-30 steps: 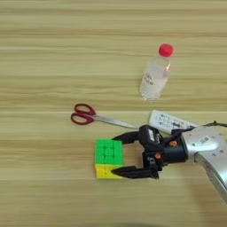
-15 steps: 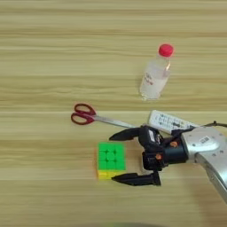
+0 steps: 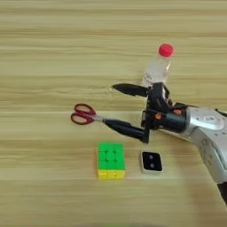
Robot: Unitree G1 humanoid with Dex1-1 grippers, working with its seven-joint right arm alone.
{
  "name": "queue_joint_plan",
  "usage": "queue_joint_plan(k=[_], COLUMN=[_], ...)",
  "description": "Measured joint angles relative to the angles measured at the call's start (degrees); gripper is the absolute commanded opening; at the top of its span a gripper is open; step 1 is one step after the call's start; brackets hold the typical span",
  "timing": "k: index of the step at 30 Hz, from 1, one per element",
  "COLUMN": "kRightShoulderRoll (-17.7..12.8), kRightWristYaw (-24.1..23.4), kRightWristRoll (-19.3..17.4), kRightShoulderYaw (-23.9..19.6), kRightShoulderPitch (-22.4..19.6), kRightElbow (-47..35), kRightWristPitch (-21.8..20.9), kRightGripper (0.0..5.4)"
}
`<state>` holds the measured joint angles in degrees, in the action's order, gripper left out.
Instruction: Move the objects on the table
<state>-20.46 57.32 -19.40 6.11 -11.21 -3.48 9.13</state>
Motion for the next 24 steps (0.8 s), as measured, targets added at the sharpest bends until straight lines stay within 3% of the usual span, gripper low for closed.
queue_joint_plan(k=[3,8,13,16,21,24], kRightShoulderRoll=[0.35,0.91,2.23,2.83,4.81,5.2], kRightWristYaw=[-5.53,-10.1,-10.79,-10.45,-12.0,-12.1], kRightWristRoll=[7.19,12.66,13.94,13.8,13.77,14.78], kRightShoulderYaw=[0.64,1.83,3.56,4.76,5.48,6.53], kRightShoulderPitch=[-1.96,-2.74,-3.08,-4.27,-9.17,-9.71], kRightElbow=[5.85,9.09,8.45,8.38,13.72,15.38], kRightWristPitch=[-2.44,-3.52,-3.38,-1.02,8.93,10.98], kRightGripper=[5.35,5.35,5.35,5.35,5.35,5.35])
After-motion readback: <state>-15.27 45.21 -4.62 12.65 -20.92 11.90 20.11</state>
